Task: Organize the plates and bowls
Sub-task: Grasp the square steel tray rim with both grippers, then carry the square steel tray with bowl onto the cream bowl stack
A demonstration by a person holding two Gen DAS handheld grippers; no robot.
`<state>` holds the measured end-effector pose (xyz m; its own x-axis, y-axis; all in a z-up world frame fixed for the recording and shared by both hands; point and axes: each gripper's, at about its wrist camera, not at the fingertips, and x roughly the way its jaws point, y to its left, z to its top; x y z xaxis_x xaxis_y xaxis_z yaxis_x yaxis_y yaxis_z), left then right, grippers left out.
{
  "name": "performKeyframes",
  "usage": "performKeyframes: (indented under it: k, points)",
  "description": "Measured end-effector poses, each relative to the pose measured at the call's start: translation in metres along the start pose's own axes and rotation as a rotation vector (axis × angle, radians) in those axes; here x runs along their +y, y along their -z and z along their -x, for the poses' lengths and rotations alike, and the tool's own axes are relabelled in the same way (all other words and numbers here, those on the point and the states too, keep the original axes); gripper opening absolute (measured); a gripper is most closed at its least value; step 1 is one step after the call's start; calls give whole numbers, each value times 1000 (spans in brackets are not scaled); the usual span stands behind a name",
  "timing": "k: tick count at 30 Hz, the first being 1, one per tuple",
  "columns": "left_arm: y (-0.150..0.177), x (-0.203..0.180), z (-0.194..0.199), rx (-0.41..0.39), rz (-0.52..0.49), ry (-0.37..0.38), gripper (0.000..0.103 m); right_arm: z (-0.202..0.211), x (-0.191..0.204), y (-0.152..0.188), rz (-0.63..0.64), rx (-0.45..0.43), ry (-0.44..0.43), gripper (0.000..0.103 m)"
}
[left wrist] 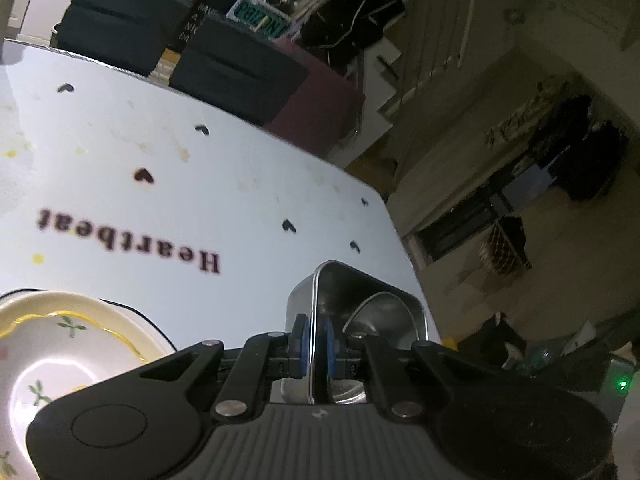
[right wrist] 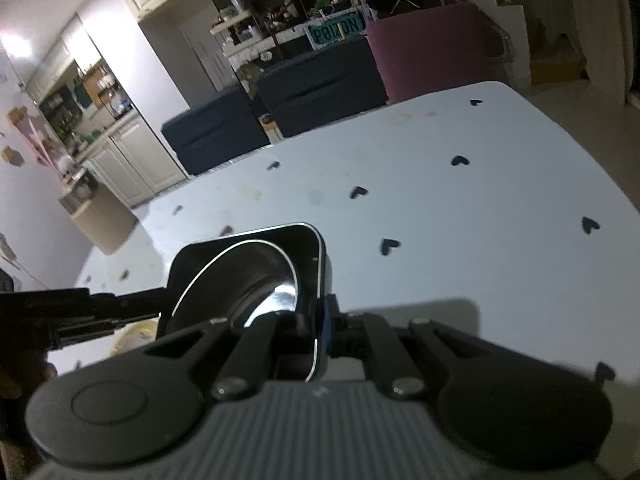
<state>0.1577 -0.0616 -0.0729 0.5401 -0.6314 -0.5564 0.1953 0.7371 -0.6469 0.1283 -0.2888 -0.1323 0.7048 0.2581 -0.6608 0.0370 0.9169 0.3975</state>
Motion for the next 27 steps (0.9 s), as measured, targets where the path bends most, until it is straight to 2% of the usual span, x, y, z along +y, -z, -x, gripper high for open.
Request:
performKeyframes:
  k: [13,27]
  points:
    - [-4,38,69,-109,70,-11,9,-7,53,0,-4,-49,-134,6]
    - [14,86,136,-189,165,-46,9,-21,95,14,35,6,-225,6]
